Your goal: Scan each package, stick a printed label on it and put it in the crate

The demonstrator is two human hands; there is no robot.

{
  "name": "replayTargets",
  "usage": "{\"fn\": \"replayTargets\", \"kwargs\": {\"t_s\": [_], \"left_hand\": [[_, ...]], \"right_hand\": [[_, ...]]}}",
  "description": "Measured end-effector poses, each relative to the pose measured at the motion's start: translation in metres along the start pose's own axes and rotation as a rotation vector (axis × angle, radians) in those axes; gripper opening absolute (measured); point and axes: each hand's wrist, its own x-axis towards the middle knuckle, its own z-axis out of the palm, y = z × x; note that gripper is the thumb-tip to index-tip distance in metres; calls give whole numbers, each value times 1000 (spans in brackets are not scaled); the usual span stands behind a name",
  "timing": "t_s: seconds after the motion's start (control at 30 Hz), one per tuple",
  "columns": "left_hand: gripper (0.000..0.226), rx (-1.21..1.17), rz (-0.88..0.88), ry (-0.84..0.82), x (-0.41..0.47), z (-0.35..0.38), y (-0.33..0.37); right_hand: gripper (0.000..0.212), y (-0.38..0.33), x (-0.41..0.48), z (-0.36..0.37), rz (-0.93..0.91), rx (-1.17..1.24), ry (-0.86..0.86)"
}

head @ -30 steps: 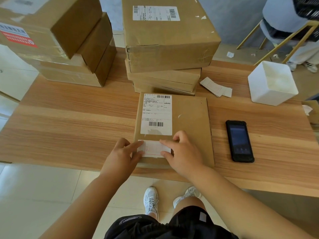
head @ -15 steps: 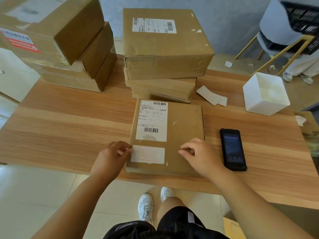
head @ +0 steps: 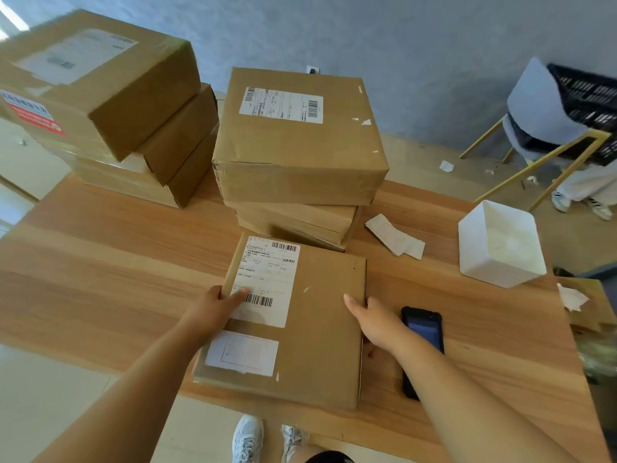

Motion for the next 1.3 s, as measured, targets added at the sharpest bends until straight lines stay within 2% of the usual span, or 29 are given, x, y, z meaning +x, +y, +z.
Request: {"fn": "replayTargets", "kwargs": {"t_s": [0.2,0.4,0.47,0.53,0.73,0.97,1.3], "left_hand": [[32,-83,28,54,-25,3,-19],[33,-163,55,219,-67,-12,-39],[36,-223,66,280,-81,-28,-50],[39,-274,84,341,-94,-49,-64],[26,-336,133,523,-138,-142,-120],[37,-407,139,708,-184,-254,-204],[38,-484,70,871,-198,-381,-287]], "right_hand": [[63,7,1,10,-24,92,33],[72,-12,-21,27,-159,28,113],[65,-26,-31,39,-245,67,116],[56,-46,-42,56,-331,112,104],[55,-119,-82,142,-496,128,23],[28,-203,-128,262,-609,151,-152],[25,-329,-146,399,-737,37,-344]]}}
